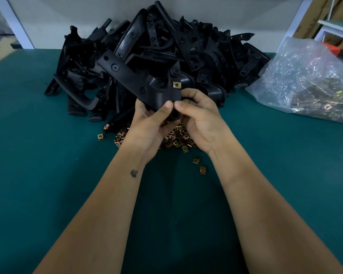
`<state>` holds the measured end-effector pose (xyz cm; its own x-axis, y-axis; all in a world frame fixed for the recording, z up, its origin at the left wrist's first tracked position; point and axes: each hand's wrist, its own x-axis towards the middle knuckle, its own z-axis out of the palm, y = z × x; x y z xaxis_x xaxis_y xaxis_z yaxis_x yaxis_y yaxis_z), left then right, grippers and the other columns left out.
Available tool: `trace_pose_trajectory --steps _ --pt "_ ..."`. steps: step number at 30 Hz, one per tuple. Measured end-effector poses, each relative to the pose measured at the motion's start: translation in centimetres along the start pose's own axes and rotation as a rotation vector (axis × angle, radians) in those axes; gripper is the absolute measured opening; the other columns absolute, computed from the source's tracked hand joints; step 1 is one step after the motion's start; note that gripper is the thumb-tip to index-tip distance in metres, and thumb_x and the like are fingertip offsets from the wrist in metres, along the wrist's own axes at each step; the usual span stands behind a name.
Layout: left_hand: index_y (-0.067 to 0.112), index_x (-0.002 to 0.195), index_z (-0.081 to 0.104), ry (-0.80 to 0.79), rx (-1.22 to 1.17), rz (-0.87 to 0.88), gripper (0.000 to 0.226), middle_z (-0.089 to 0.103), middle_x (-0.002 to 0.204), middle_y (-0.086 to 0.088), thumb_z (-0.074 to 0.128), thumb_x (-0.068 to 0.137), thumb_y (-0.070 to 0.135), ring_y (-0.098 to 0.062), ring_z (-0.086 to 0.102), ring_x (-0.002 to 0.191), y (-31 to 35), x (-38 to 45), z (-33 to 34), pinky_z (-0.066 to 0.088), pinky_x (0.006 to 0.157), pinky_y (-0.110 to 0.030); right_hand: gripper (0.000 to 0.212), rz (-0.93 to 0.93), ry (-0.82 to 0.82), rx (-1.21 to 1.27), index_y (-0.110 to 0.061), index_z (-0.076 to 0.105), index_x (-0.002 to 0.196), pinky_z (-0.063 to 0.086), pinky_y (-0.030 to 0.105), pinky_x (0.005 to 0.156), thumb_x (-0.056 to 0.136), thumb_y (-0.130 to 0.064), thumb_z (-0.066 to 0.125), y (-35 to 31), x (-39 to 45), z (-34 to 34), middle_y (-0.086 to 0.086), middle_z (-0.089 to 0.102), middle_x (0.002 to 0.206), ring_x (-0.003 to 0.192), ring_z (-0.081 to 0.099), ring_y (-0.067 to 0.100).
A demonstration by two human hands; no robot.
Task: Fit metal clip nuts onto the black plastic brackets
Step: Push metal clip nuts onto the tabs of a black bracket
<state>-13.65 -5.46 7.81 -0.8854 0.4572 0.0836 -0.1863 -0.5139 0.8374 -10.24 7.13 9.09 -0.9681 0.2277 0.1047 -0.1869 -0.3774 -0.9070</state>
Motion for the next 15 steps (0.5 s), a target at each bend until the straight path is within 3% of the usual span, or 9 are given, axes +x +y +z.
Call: trace_pose_trajectory --steps 5,9,12,15 --pt "0.011 0.14 0.044 0.003 -0.012 -0.005 0.052 0.069 0.121 -0.002 0.062 0.091 0.008 -0.02 0.066 0.113 0.2 0.29 -0.51 0.056 0.085 -0.031 0.017 -0.018 0.021 -0.057 -0.008 0.063 0.099 0.055 0.028 0.076 0.088 0.005 0.06 0.21 0.07 0.28 0.006 0.072 0.089 0.083 0.067 0.016" --pt "0.009 0.137 0.048 0.027 -0.089 -0.034 0.054 0.067 0.121 -0.006 0.065 0.086 0.013 -0.019 0.067 0.108 0.33 0.32 -0.51 0.056 0.083 -0.029 0.019 0.011 0.049 -0.041 -0.007 0.066 0.103 0.051 0.031 0.076 0.097 -0.016 0.049 0.23 0.18 0.48 0.011 0.069 0.089 0.081 0.063 0.019" --pt "0.013 0.127 0.05 0.034 -0.15 -0.035 0.04 0.069 0.111 -0.002 0.063 0.089 0.012 -0.014 0.069 0.099 0.37 0.41 -0.72 0.056 0.08 -0.026 0.022 0.009 0.1 -0.075 -0.011 0.068 0.092 0.05 0.029 0.071 0.098 -0.019 0.048 0.06 0.15 0.47 0.006 0.071 0.082 0.076 0.062 0.017" --pt "0.014 0.125 0.05 0.033 -0.178 -0.018 0.044 0.07 0.109 -0.002 0.066 0.084 0.015 -0.015 0.069 0.098 0.55 0.37 -0.74 0.056 0.083 -0.026 0.018 -0.046 0.145 -0.234 -0.014 0.07 0.079 0.049 0.028 0.07 0.093 -0.012 0.059 0.12 0.07 0.52 0.002 0.069 0.078 0.072 0.061 0.013"
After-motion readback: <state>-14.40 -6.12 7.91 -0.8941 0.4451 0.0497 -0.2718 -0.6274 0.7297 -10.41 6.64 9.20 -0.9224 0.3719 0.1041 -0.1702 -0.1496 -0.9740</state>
